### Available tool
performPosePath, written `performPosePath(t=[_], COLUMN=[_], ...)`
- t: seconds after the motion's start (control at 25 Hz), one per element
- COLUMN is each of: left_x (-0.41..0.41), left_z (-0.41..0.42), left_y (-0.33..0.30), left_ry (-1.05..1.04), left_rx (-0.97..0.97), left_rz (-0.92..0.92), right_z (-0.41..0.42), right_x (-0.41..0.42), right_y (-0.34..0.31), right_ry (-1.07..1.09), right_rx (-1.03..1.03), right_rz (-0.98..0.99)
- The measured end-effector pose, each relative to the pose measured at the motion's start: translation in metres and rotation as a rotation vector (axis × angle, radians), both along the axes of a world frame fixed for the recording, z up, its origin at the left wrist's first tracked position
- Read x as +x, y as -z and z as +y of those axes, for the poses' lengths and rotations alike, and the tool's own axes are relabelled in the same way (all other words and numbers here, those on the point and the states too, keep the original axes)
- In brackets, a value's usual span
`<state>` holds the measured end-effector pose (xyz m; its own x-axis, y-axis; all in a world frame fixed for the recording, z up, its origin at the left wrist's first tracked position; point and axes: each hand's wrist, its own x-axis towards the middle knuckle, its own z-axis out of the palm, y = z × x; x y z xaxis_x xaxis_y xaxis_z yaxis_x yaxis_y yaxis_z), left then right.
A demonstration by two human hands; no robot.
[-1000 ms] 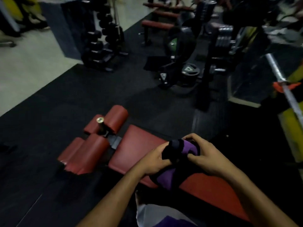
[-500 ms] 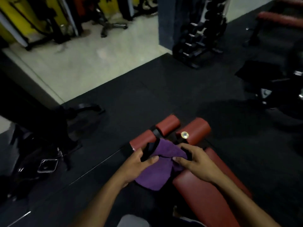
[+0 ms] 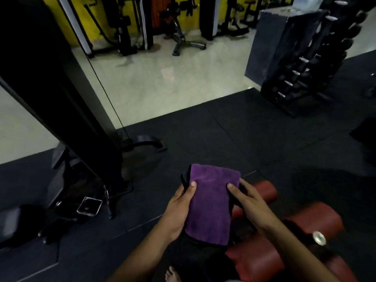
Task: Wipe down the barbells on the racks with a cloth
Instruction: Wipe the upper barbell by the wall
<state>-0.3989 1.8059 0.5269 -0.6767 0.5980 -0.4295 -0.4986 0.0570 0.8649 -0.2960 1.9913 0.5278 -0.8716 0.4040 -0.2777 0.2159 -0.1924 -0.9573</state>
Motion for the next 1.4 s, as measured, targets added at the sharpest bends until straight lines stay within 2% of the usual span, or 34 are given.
performPosePath(t=[0.12,0.28,0.4,0.64,0.84,1.04,1.24,1.4], left_x=[-0.062,-0.116,-0.165,-0.270,-0.356,-0.407,-0.414,-0.398], left_z=[-0.004,0.035,0.084,0.195,0.297,0.403,0.508,0.598], left_y=[0.006,0.014,0.021,0.020,0.005,0.007,0.010,-0.002], left_ry=[0.103,0.187,0.217,0.480,0.614,0.803,0.974,1.215], left_rx=[-0.004,0.030,0.052,-0.016,0.002,0.043,0.100,0.107], left_rz=[0.060,0.056,0.008,0.059,0.100,0.174,-0.071,-0.099], right_z=[-0.010,0.008,0.037,0.122,0.192,0.268,0.327,0.373], right_x=[-0.049,-0.094,-0.134,-0.216,-0.269,-0.298,-0.326,-0.313], right_y=[-0.001,0.011,0.020,0.028,0.012,0.007,0.009,-0.010], right_ry=[0.147,0.246,0.333,0.572,0.706,0.900,1.112,1.281], right_rx=[0.004,0.154,0.120,0.095,0.216,0.247,0.124,0.090], right_rz=[0.001,-0.021,-0.016,-0.005,0.001,-0.043,-0.051,-0.052])
